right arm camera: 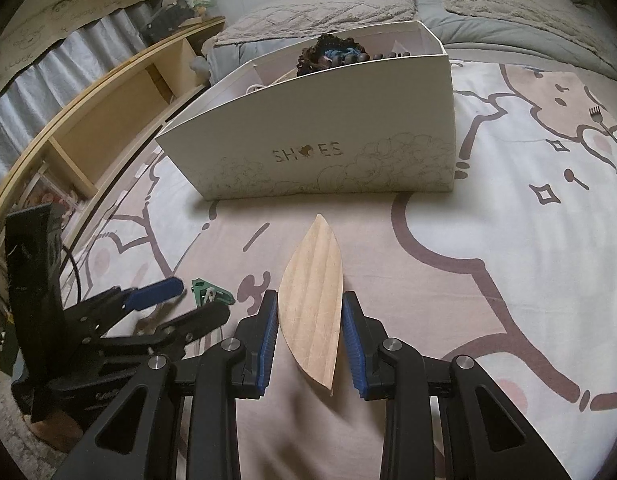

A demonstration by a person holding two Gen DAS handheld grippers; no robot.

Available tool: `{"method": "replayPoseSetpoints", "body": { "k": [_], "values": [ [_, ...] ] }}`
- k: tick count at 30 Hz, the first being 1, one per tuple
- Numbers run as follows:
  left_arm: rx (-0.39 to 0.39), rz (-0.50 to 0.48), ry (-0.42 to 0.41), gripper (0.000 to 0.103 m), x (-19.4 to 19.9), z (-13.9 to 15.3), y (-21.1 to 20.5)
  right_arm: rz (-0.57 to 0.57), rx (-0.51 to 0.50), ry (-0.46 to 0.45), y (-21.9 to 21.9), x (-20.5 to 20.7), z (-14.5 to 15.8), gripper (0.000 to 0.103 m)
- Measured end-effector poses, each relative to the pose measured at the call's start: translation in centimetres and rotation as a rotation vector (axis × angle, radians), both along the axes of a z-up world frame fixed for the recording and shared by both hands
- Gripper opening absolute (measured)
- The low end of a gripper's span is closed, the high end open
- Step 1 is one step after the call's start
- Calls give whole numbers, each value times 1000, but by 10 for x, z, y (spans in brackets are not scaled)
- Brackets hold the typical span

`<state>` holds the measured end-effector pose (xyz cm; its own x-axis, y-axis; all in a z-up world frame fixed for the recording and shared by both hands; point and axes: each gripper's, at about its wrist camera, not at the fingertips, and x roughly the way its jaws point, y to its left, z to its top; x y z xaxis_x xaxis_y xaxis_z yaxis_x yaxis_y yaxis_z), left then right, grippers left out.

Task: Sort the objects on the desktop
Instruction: 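Lift the green clothespin with the left gripper while the right gripper holds the wooden piece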

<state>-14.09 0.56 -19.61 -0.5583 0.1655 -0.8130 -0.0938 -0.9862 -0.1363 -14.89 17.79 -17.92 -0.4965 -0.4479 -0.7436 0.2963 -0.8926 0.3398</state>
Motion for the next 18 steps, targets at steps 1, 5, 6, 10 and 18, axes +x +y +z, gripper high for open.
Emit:
{"method": "replayPoseSetpoints", "body": {
  "k": [1,5,6,10,18],
  "values": [
    [-3,-2,2,75,-2,-1,2,1,0,0,0,0,0,32],
    [-21,-8,-3,69,-7,-5,3,-1,-3,0,0,0,0,32],
    [-26,-14,-5,59,-7,-7,4,0,-3,1,0,0,0,32],
    [-57,-26,1,54,-7,-8,7,1,-4,5,-1,1,1,32],
    [-55,-27,33,53,-2,1,8,-3,-9,13,1,1,3,32]
  ]
}}
